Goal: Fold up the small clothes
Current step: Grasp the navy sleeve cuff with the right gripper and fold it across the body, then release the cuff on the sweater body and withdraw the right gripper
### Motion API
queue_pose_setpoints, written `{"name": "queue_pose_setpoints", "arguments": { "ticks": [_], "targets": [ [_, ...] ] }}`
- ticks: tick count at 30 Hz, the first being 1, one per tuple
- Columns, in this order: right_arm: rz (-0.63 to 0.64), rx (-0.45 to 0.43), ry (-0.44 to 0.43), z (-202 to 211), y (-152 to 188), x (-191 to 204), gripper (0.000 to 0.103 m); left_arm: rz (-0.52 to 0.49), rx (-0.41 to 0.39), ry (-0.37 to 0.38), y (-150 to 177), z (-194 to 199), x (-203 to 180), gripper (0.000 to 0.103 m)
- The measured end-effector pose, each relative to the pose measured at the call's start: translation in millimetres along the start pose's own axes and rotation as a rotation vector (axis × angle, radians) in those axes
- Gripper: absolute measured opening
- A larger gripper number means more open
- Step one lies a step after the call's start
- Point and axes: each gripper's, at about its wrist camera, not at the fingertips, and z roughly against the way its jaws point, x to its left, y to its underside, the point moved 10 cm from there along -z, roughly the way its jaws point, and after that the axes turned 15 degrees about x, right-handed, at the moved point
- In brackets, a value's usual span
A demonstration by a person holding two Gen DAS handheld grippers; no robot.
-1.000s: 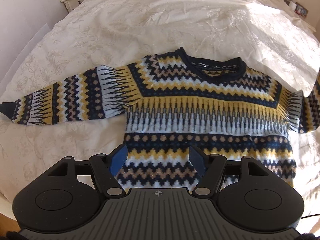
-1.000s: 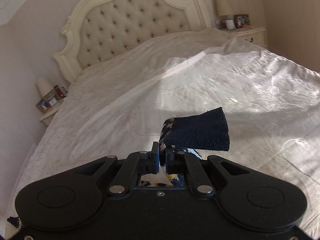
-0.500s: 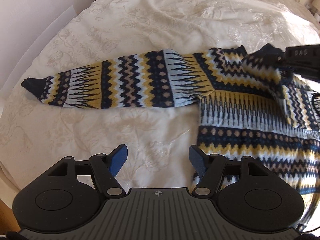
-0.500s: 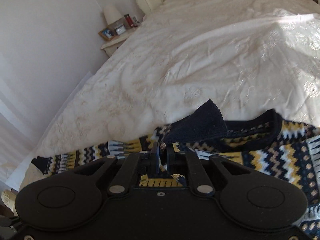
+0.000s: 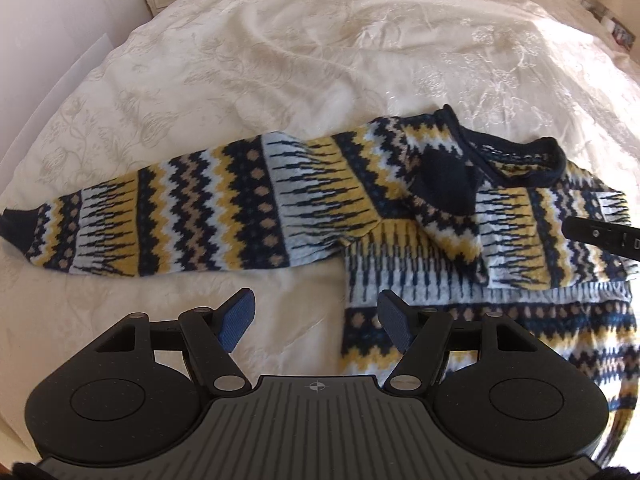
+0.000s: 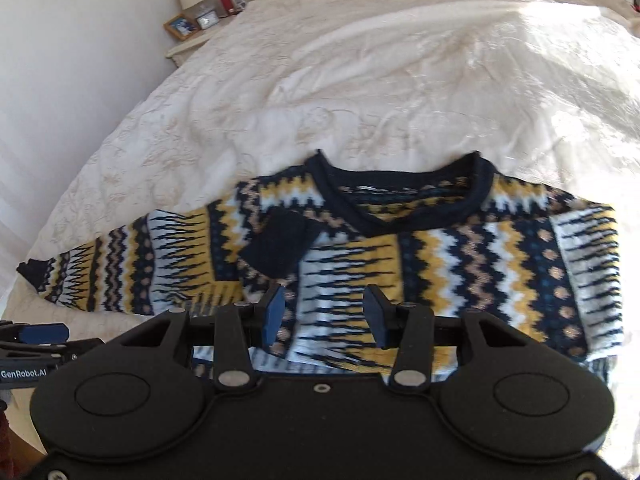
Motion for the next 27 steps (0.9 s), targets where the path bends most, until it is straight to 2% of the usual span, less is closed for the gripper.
{"name": "queue_pose_setpoints", "arguments": {
  "ticks": [3,7,13,15,19,21,24,27],
  "targets": [
    [-0.04,0.012,-0.019,-3.7,-4.9,-20.7,0.054,-0.02,-0.007,0.005,-7.9,-1.2,-19.4,0.067],
    [-0.014,0.053,-0.069,-30.3,-16.1,-9.9,0.054,-0.015,-0.007,-0.004,-5.2,2.0,-27.3,0.067],
    [0.059,0.148,-0.125,-83.6,-23.8,37.9,0.054,0.092,0.059,-0.062,27.2,-6.8,11.4,0.067],
    [0.123,0.163,-0.164,-91.7,-21.6,65.2,0.054,0.132,0.08,-0.083,38.9,-9.9,27.5,0.067],
    [0.301,0.156,-0.292,-78.7,-9.5,118.6,0.054,0.199,0.108,-0.099,51.5,-13.9,47.4,0.067],
    [0.346,0.133,-0.314,-66.1,-3.5,127.6,0.054,0.209,0.111,-0.097,51.6,-15.3,48.5,0.067],
    [0.311,0.102,-0.248,-51.3,0.4,105.5,0.053,0.189,0.106,-0.099,46.6,-15.9,40.0,0.067],
    [0.192,0.073,-0.111,-37.3,2.1,49.2,0.053,0.155,0.096,-0.089,42.1,-15.4,24.6,0.067]
  ]
}}
